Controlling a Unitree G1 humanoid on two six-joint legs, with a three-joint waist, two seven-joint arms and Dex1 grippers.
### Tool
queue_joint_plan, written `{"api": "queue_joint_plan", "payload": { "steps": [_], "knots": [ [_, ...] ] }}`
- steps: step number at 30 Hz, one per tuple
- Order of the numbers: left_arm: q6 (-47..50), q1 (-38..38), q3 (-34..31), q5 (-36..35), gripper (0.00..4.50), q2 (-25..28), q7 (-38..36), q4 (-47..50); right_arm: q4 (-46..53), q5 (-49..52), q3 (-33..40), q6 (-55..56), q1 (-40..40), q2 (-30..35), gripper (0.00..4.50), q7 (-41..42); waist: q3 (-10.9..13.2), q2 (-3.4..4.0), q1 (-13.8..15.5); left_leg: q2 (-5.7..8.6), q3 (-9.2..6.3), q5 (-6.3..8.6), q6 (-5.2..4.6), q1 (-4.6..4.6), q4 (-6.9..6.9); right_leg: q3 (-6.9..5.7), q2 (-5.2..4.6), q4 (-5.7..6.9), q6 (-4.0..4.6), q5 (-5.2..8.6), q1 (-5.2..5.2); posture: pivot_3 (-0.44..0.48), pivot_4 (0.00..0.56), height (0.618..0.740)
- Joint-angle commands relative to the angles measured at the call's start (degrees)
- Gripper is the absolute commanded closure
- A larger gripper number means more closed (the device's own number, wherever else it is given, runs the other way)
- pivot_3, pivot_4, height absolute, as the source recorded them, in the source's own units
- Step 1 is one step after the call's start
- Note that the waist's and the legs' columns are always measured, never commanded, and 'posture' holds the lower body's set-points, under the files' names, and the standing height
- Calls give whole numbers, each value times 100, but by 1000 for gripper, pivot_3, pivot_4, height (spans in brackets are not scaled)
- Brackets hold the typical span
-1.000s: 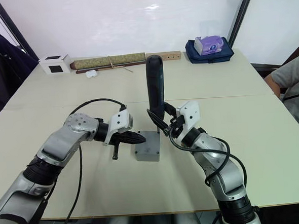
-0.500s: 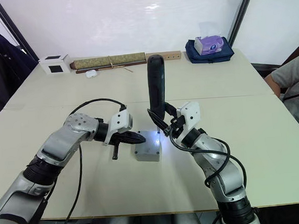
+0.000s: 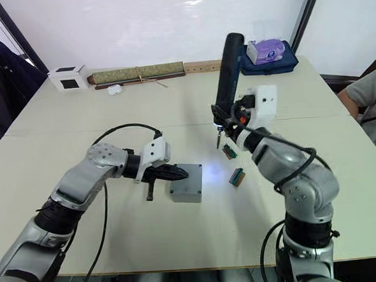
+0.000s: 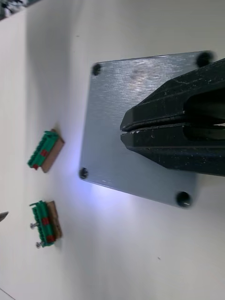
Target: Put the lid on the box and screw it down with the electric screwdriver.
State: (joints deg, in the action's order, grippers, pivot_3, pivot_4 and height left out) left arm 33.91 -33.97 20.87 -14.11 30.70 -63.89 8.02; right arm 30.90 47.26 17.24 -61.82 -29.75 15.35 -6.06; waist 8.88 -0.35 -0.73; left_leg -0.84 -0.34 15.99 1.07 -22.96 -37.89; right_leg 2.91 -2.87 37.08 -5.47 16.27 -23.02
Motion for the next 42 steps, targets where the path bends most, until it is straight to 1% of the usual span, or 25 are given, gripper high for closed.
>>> {"api": "queue_joint_plan", "payload": {
  "steps": [1,2,4,6,7,8,11,13,15,17,19,20,22,25,29,31,32,33,34,35,36,38,42],
  "knots": [
    [-217,58,-551,-185,4500,-565,724,-71,-88,986,941,-530,-844,431,2723,-409,17,14,-6,2,0,-1,0,-24,-3,0,0,4,-13,-7,-24,0,150,740],
    [-373,60,-722,-270,4500,-766,885,-63,-249,1225,1150,-763,-1008,577,2723,-556,33,16,-5,3,1,-1,0,-44,-13,0,0,11,-32,-18,-45,0,150,740],
    [-254,-61,-1025,-657,4500,-1107,943,-57,-627,1302,1362,-1455,-1100,1254,2723,-513,53,2,18,5,1,-1,0,-53,-15,-1,-1,13,-41,-24,-52,0,150,740],
    [218,-179,-1152,-991,4500,-1161,839,-95,-982,1420,1706,-1850,-992,1737,2723,-441,57,-5,37,7,-5,-1,0,-62,-13,-10,-3,4,-39,-23,-52,0,150,740],
    [521,-234,-1207,-1250,4500,-1104,658,-125,-1206,1528,1939,-2121,-915,1912,2723,-421,57,-5,22,5,-6,-1,-1,-62,-12,-11,-1,-5,-39,-23,-50,0,150,740],
    [667,-270,-1198,-1354,4500,-976,492,-130,-1321,1491,2034,-2388,-695,2227,2723,-271,57,-4,13,7,-4,0,-1,-64,-9,-9,-1,-8,-40,-23,-50,0,150,740],
    [699,-249,-1024,-1431,4500,-503,-14,70,-1664,1708,2230,-3007,-62,2819,2723,53,62,4,-3,11,2,1,-4,-65,-3,-5,1,-15,-40,-21,-52,0,150,740],
    [747,-218,-951,-1564,4500,-190,-359,306,-1797,2053,2038,-3068,563,3311,2723,325,74,18,-41,10,7,2,-6,-64,1,0,7,-19,-40,-21,-54,0,150,740],
    [575,-241,-747,-1391,4500,87,-605,428,-1901,2377,1819,-3068,1118,3733,2723,520,93,31,-44,10,14,2,-6,-63,1,7,11,-13,-40,-21,-60,0,150,740],
    [240,-242,-488,-1115,4500,337,-831,507,-1965,2457,1667,-3068,1406,3973,2723,597,98,31,-55,9,17,2,-6,-55,0,11,24,-9,-40,-21,-59,0,150,740],
    [42,-241,-372,-1005,4500,447,-918,534,-2071,2632,1540,-3068,1531,4154,2723,727,99,31,-67,7,18,2,-6,-48,0,14,32,-8,-39,-21,-55,0,150,740],
    [3,-242,-366,-1000,4500,450,-919,530,-2130,2694,1500,-3068,1546,4192,2723,774,100,29,-67,7,21,2,-6,-48,0,15,32,-6,-39,-20,-56,0,150,740],
    [-13,-220,-365,-1014,4500,417,-878,567,-2171,2481,1385,-3068,1498,4178,2723,997,105,22,-54,7,20,2,-6,-48,-2,15,32,-6,-40,-21,-56,0,150,740],
    [114,-96,-436,-1096,4500,246,-575,670,-2440,2027,932,-2935,1544,4254,2723,1335,108,16,-28,7,18,2,-6,-50,-3,15,32,-8,-40,-21,-55,0,150,740],
    [132,81,-433,-1077,4500,215,-390,886,-2566,1546,580,-2863,1634,4394,2723,1704,110,13,2,9,18,2,-6,-55,-6,13,23,-10,-42,-20,-54,0,150,740],
    [135,103,-483,-1091,4500,215,-327,893,-2410,1260,289,-2678,1749,4570,1723,1925,112,9,6,9,15,2,-6,-55,-8,12,24,-10,-43,-21,-53,0,150,740],
    [152,104,-505,-1108,4500,215,-301,893,-2357,1133,190,-2590,1790,4633,1589,2020,111,9,8,9,15,2,-6,-55,-11,11,24,-9,-43,-21,-53,0,150,740],
    [160,86,-528,-1122,4500,218,-287,875,-2347,1037,121,-2520,1789,4660,1269,2087,112,4,9,8,14,2,-6,-54,-11,10,23,-9,-43,-21,-50,0,150,740],
    [165,74,-538,-1132,4500,222,-277,866,-2354,956,87,-2474,1783,4668,822,2157,113,-1,7,9,9,2,-6,-53,-15,6,24,-9,-43,-21,-46,0,150,740],
    [150,47,-542,-1118,4500,234,-279,819,-2309,849,-1,-2367,1794,4720,517,2246,113,-5,3,9,9,2,-6,-53,-16,6,24,-10,-43,-21,-45,0,150,740],
    [126,25,-546,-1102,4500,243,-284,770,-2258,736,-73,-2273,1805,4761,118,2314,113,-5,1,9,10,2,-6,-51,-17,6,24,-10,-43,-21,-43,0,150,740],
    [73,-9,-552,-1076,4500,251,-300,671,-2159,518,-210,-2115,1827,4833,52,2429,113,-7,1,10,10,2,-6,-50,-19,6,24,-10,-44,-21,-42,0,150,740],
    [-159,-105,-555,-965,4500,218,-298,360,-2009,449,-66,-2254,1690,4593,52,2441,113,-8,1,10,11,2,-6,-50,-21,6,24,-9,-44,-21,-42,0,150,740]
  ]
}}
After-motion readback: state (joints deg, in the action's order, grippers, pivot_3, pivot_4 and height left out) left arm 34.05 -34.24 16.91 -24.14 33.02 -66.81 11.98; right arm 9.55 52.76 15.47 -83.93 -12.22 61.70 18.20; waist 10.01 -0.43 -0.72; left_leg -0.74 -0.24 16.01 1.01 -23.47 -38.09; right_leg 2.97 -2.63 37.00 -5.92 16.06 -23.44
